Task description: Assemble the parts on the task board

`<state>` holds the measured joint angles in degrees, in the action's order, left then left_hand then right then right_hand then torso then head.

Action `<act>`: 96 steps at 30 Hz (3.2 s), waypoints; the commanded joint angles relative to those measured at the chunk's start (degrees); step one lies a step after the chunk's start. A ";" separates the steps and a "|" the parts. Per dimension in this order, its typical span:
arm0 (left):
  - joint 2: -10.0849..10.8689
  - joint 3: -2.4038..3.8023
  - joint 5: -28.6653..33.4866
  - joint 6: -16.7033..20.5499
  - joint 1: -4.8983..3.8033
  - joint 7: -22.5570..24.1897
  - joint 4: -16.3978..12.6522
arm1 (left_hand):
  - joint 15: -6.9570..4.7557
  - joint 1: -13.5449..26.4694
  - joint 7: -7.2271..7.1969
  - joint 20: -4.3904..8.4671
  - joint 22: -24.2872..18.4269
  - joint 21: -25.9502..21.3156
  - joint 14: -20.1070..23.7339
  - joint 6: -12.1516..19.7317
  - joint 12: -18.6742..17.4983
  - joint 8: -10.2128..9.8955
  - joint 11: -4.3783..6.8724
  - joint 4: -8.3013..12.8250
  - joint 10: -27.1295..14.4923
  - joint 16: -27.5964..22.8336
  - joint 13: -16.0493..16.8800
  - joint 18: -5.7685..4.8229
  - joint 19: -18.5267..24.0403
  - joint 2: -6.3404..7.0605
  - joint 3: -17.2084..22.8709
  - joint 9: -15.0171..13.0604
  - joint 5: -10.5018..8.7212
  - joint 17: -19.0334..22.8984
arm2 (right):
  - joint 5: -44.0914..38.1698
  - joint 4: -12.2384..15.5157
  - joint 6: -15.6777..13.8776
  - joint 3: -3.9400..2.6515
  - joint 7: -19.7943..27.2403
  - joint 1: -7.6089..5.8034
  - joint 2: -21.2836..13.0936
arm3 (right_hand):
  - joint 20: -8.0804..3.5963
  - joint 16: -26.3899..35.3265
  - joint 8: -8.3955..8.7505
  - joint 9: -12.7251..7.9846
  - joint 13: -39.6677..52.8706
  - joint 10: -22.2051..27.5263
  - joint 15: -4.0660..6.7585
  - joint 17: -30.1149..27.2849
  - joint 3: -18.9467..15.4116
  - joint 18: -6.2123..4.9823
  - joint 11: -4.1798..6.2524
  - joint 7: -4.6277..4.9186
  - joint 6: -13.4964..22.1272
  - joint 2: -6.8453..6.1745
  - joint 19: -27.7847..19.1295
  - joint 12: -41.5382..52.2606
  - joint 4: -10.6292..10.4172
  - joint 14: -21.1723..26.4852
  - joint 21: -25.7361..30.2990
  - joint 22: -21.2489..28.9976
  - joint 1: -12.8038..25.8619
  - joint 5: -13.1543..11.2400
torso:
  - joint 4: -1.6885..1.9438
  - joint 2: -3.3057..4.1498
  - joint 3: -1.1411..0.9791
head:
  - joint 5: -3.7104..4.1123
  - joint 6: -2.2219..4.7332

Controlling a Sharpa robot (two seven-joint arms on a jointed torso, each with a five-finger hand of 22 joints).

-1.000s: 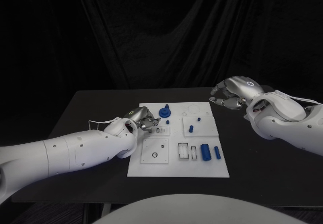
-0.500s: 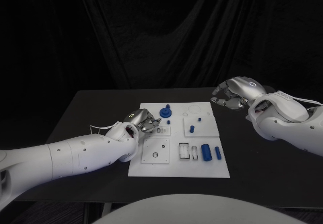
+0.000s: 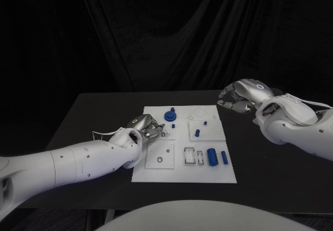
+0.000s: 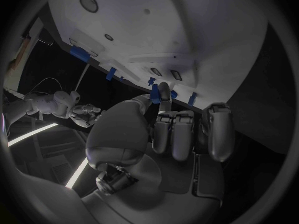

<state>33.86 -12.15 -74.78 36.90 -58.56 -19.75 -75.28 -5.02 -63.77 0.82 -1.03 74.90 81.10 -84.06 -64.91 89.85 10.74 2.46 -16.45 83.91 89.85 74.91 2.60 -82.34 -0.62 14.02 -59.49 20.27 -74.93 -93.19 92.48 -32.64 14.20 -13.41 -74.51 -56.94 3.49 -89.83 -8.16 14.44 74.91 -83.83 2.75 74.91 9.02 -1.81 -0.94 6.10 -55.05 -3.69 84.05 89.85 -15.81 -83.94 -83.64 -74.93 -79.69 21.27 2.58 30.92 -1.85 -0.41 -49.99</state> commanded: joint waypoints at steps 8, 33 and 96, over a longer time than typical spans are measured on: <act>0.02 0.05 -0.22 -1.59 0.34 -1.03 0.00 | -0.48 1.17 0.01 0.01 6.17 0.08 -5.94 -0.58 0.15 -0.07 0.43 -0.16 6.09 0.15 15.09 0.43 -0.38 0.18 -0.87 -0.08 -1.41 -15.07 | 0.41 0.05 0.50 -0.04 -1.12 0.14 -0.06 | 0.27 -0.17 0.20 -0.06 15.09 -6.17 -0.29 15.09 0.21 0.11 -0.41 -0.05 -0.62 0.17 2.75 0.15 -0.39 -6.06 0.32 -12.81 -0.08 0.40 | -0.09 0.00 0.02 | -0.25 -0.01; -0.41 0.05 -0.22 -3.43 1.15 -0.81 0.51 | -1.03 1.16 -0.68 0.48 6.57 0.09 -5.94 -2.18 0.15 0.14 1.05 0.20 6.09 0.15 15.09 0.37 -0.77 -0.52 -1.36 -0.57 -1.13 -15.07 | 0.85 -0.07 1.00 -0.04 -1.32 0.19 0.07 | 0.30 -0.17 0.13 -0.05 15.09 -6.17 -0.32 15.09 0.34 0.09 -0.43 -0.10 -0.91 0.25 2.72 0.15 -0.37 -6.06 0.39 -12.79 -0.10 0.74 | -0.07 0.07 0.04 | -0.29 -0.01; 0.28 0.05 -0.22 -7.55 1.55 1.23 -0.16 | -0.47 -1.53 0.06 0.02 5.90 -1.63 -5.94 0.28 0.15 -0.89 0.41 0.10 6.09 0.15 15.09 0.72 0.38 1.38 0.97 -1.88 9.30 -15.07 | 1.73 -0.17 1.23 -0.04 -1.28 0.41 -0.06 | 0.20 -0.17 0.57 -0.28 15.09 -6.17 -0.13 15.09 1.08 0.08 -0.18 -0.18 -0.88 0.16 2.74 0.15 -0.02 -6.06 0.39 -12.79 -0.70 3.08 | -0.07 0.04 0.05 | -0.07 -0.01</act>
<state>34.16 -11.73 -75.42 31.45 -57.65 -18.63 -75.48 -5.63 -65.32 0.59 -0.93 74.91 79.84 -83.84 -64.49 89.85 9.66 3.07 -16.14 84.13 89.85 74.91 2.60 -82.42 0.84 15.00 -61.50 29.77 -74.90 -91.28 92.33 -31.52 14.20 -13.79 -74.24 -56.94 3.48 -89.83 -7.93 14.25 74.91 -84.03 2.75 74.90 9.66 -1.81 -1.13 5.90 -55.65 -3.45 84.05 89.85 -15.80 -83.95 -83.41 -74.93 -79.92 23.98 2.54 30.97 -1.79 -0.53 -49.99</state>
